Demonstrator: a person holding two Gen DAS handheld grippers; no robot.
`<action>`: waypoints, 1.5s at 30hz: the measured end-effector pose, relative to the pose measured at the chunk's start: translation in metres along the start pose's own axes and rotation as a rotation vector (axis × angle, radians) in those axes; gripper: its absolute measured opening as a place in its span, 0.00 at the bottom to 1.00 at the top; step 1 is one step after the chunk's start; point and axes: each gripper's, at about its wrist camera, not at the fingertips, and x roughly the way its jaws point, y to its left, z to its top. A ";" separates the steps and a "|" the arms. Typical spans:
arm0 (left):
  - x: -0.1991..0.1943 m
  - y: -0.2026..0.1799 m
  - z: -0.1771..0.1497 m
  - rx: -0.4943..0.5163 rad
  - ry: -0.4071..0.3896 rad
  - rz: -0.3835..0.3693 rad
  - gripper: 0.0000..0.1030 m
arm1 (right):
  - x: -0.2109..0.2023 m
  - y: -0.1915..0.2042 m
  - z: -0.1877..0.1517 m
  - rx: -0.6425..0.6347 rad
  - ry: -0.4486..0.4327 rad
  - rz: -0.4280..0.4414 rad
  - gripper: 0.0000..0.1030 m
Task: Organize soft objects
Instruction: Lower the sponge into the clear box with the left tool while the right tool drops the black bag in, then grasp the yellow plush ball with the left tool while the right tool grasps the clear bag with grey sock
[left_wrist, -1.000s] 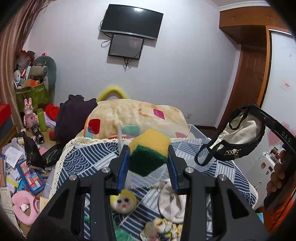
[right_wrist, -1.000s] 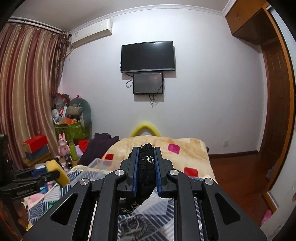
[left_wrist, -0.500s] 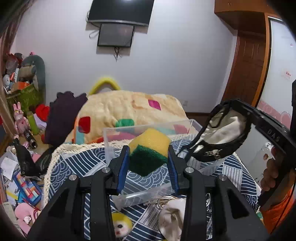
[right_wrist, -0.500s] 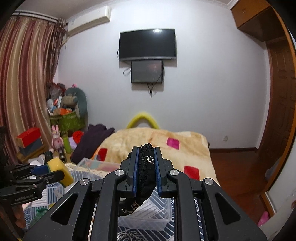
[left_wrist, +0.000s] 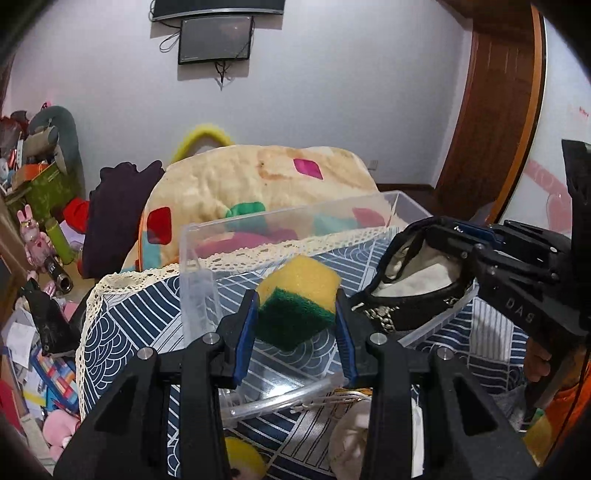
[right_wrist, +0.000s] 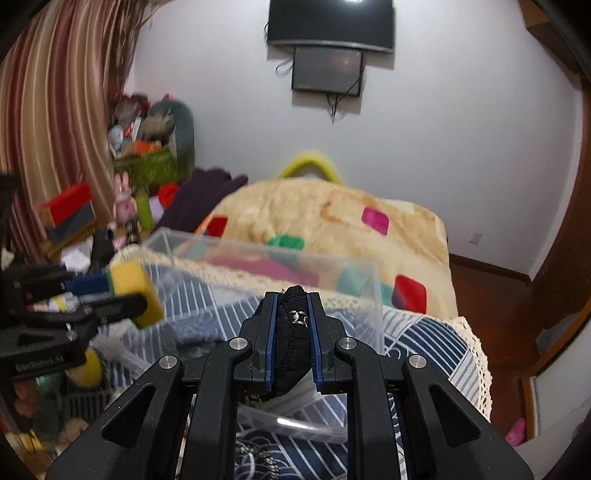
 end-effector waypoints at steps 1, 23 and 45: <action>0.002 -0.001 -0.001 0.005 0.007 -0.002 0.38 | 0.002 0.000 -0.002 -0.010 0.012 -0.001 0.14; -0.018 -0.002 -0.009 -0.024 -0.006 0.003 0.55 | -0.018 -0.001 -0.008 -0.021 0.048 0.019 0.40; -0.103 0.004 -0.044 -0.004 -0.131 0.068 0.82 | -0.092 0.012 -0.017 0.043 -0.150 -0.022 0.81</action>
